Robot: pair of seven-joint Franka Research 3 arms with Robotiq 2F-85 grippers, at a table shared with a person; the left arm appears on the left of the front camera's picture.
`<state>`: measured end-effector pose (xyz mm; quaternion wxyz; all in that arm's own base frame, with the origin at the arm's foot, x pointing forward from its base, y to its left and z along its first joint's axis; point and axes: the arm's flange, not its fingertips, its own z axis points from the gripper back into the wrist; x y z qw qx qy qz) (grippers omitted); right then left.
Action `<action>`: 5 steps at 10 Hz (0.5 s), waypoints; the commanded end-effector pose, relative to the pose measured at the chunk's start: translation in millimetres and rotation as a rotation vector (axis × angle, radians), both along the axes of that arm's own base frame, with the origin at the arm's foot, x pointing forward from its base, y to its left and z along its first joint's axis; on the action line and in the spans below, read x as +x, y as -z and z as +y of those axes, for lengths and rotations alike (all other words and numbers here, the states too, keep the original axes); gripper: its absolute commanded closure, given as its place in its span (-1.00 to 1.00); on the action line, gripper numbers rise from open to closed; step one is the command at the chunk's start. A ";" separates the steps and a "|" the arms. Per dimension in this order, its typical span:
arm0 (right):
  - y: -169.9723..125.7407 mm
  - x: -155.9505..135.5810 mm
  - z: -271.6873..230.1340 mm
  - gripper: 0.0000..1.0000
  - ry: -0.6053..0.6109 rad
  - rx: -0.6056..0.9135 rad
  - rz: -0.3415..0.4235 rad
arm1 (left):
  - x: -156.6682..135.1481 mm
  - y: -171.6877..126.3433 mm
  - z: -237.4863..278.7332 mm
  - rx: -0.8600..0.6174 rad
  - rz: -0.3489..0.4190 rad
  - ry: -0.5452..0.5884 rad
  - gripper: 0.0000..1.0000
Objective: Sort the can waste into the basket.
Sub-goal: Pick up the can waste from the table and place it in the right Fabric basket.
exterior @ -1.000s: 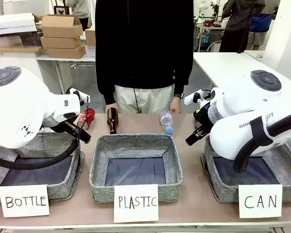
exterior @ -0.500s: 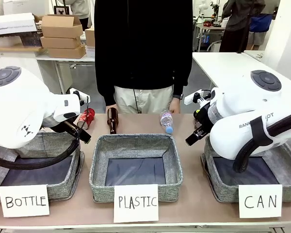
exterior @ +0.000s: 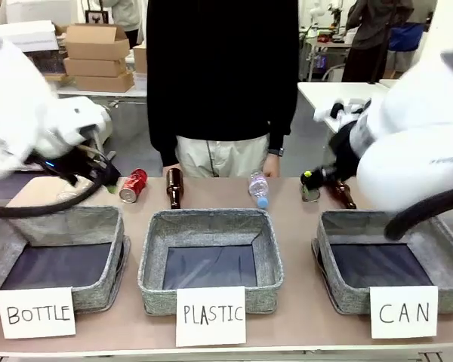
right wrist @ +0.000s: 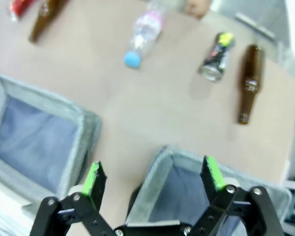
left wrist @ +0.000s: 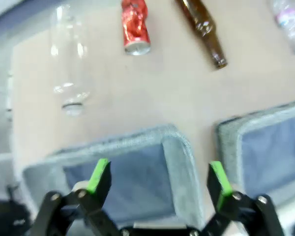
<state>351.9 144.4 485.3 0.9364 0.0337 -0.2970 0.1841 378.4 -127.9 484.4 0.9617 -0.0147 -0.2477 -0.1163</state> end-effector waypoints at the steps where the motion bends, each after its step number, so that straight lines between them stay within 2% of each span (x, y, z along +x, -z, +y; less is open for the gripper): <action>1: -30.3 -87.4 -25.6 -1.00 0.005 0.070 -0.043 | -59.2 -48.7 -5.6 -0.140 -0.092 0.002 -1.00; 2: -27.6 -109.3 -31.9 -1.00 0.037 0.049 -0.099 | -77.4 -44.5 -9.1 -0.165 -0.101 0.103 -1.00; 3: -38.6 -28.0 -7.8 -1.00 0.019 0.035 -0.023 | -28.0 -40.3 -3.0 -0.067 -0.032 -0.019 -1.00; 4: -38.6 -28.0 -7.8 -1.00 0.019 0.035 -0.023 | -28.0 -40.3 -3.0 -0.067 -0.032 -0.019 -1.00; 5: -74.5 -63.7 -17.2 -1.00 0.023 0.048 -0.069 | -64.7 -68.0 -12.0 -0.127 -0.080 0.018 -1.00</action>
